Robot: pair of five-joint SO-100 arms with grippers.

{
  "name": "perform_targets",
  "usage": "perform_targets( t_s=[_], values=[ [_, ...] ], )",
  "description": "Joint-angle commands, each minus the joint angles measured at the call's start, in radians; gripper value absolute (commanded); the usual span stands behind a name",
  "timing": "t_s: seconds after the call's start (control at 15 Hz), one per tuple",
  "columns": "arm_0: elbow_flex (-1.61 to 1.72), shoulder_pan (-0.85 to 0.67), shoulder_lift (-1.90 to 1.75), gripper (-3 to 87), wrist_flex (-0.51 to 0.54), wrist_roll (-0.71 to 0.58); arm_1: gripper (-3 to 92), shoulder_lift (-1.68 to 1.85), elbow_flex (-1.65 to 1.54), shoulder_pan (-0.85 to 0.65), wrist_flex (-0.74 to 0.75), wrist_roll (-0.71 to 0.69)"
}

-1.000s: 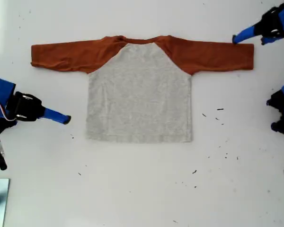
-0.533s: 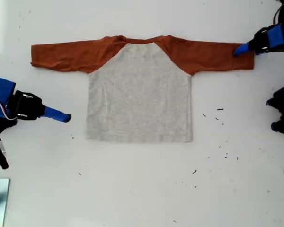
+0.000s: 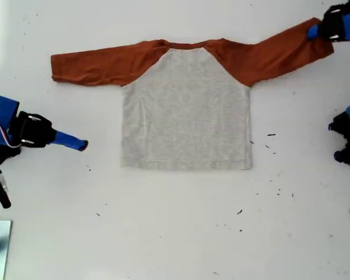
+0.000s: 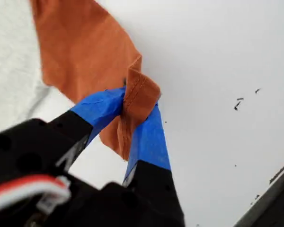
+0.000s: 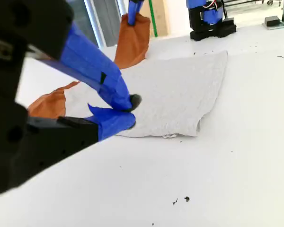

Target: Fold t shirt

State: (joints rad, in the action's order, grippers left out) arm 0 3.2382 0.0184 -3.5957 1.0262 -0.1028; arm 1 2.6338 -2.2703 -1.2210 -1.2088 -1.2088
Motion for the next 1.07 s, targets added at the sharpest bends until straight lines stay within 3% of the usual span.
perform_targets(
  t_s=[0.0, 0.13, 0.27, 0.33, 0.4, 0.47, 0.6, 0.73, 0.87, 1.0],
  values=[
    [0.011, -0.011, 0.000, -0.1, -0.002, -0.011, 3.3, 0.067, 0.109, 0.155, 0.002, 0.101],
    [0.011, -0.011, 0.000, -0.1, -0.002, -0.012, 3.3, 0.008, 0.160, 0.462, 0.100, 0.275],
    [0.011, -0.011, 0.000, -0.1, -0.002, -0.011, 5.2, -0.201, 0.288, 0.790, 0.316, 0.413],
    [0.011, -0.017, 0.000, -0.1, -0.002, -0.012, 22.4, -0.357, 0.425, 0.910, 0.373, 0.433],
    [0.011, -0.017, 0.000, -0.1, -0.002, -0.012, 22.5, -0.499, 0.600, 0.988, 0.339, 0.443],
    [0.011, -0.017, 0.000, -0.1, -0.002, -0.012, 20.9, -0.554, 0.716, 1.017, 0.290, 0.434],
    [0.011, -0.017, 0.000, -0.1, -0.002, -0.012, 19.6, -0.453, 0.620, 0.946, 0.193, 0.476],
    [0.011, -0.012, 0.000, -0.1, -0.002, -0.009, 19.1, -0.189, 0.270, 0.844, 0.189, 0.506],
    [0.011, -0.015, 0.000, -0.1, -0.002, -0.008, 10.4, 0.175, -0.117, 0.781, 0.158, 0.505],
    [0.011, -0.020, -0.003, -0.1, -0.002, -0.012, 3.6, 0.514, -0.436, 0.756, 0.012, 0.603]
  ],
)
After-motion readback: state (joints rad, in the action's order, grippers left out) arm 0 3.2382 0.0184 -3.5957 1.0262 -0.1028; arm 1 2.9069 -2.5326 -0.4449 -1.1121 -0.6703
